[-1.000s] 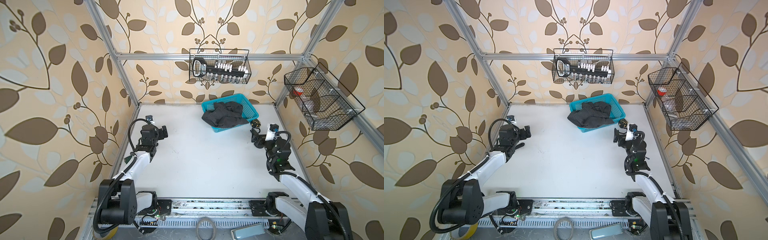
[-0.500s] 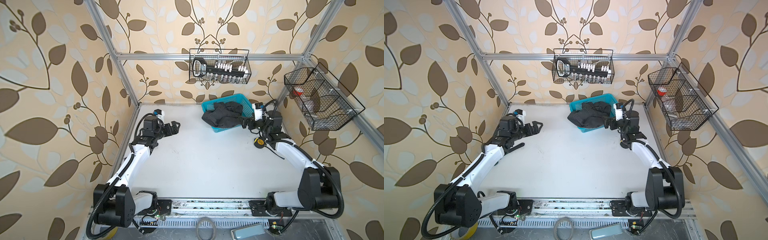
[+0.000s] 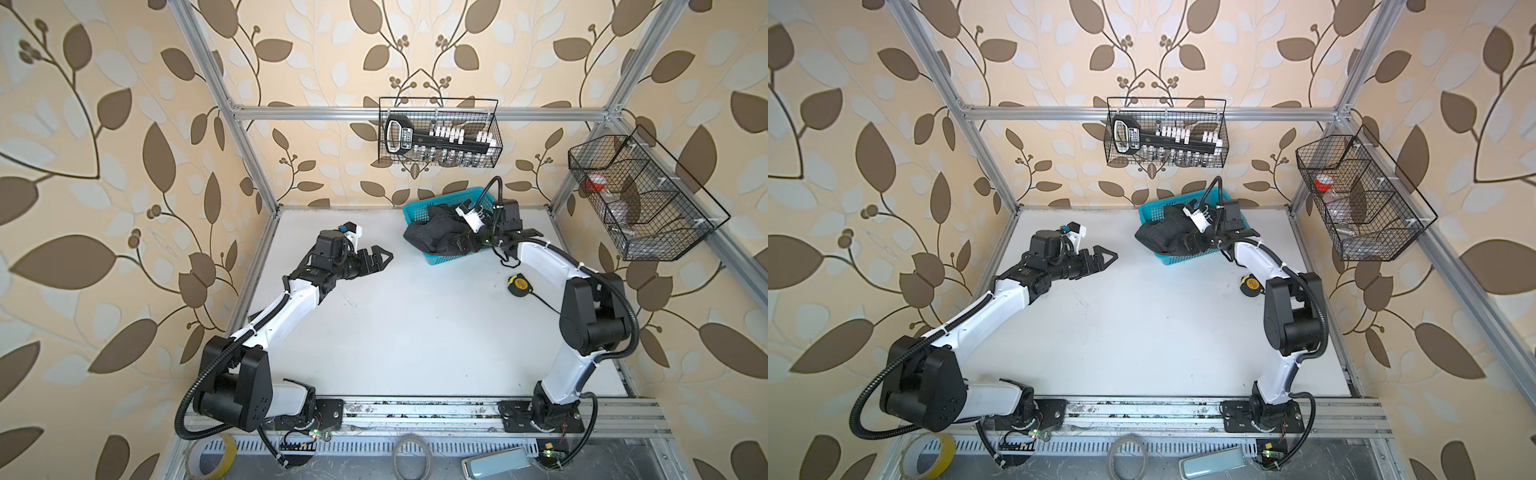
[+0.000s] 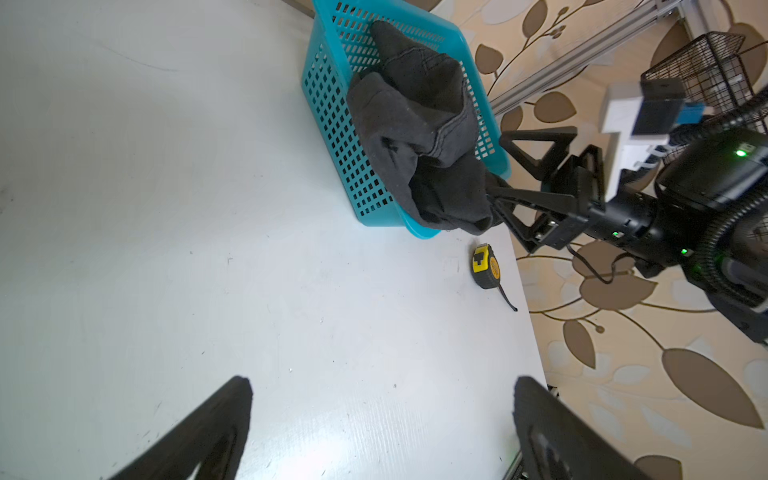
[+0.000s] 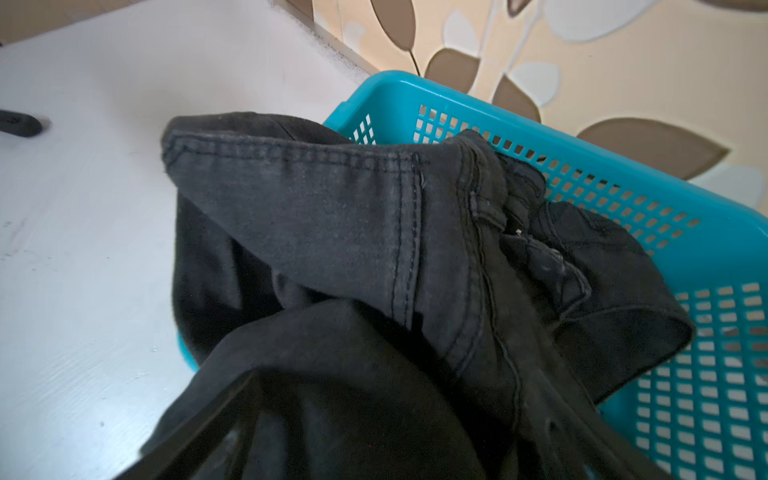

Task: Fold and stack the trousers
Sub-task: 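Grasp the grey trousers in the basket with the right gripper while the left advances, then lift the trousers with the right gripper and pull them out over the basket rim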

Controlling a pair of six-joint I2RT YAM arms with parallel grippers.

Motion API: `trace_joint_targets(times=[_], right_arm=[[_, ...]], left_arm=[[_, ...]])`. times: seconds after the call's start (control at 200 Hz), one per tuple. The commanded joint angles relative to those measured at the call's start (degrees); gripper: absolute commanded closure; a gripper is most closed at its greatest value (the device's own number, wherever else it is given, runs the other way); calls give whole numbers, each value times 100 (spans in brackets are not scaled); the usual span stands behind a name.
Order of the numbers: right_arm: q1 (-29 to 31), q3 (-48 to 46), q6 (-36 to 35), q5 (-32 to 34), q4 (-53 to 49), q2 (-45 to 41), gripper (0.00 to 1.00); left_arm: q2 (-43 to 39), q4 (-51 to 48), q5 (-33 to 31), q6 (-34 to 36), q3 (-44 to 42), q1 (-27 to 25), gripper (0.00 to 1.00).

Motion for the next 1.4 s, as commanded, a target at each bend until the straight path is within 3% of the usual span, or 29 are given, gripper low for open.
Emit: trace_joint_targets(times=[0.0, 0.22, 0.54, 0.595, 0.635, 0.785, 0.86, 0.915, 1.025, 1.24, 1.395], right_arm=[[0, 462, -629, 238, -124, 488, 0], [109, 1427, -933, 158, -670, 1351, 0], [237, 1875, -1388, 156, -1401, 2064, 2], [244, 1962, -1390, 238, -1436, 2158, 10], [266, 2032, -1383, 374, -1451, 2239, 23], [265, 2135, -1311, 364, -1490, 2355, 54], [268, 2219, -1105, 297, -1458, 2285, 75], [264, 2559, -1018, 236, -1734, 2292, 100], [248, 2674, -723, 217, -1619, 1917, 100], [97, 1727, 282, -56, -48, 483, 100], [67, 1429, 447, -71, 270, -300, 100]], left_arm=[[-11, 138, 198, -44, 327, -30, 1], [-73, -3, 156, 82, 324, -31, 1], [20, -312, 186, 291, 421, -31, 1], [56, -312, 208, 285, 425, -33, 1], [80, -312, 223, 282, 430, -30, 1], [145, -316, 261, 273, 447, -30, 1], [171, -321, 278, 268, 461, -31, 1], [207, -305, 287, 243, 466, -32, 1], [268, -187, 274, 172, 441, -30, 1], [398, 25, 276, 76, 360, -48, 1], [487, 125, 296, 56, 300, -57, 1]])
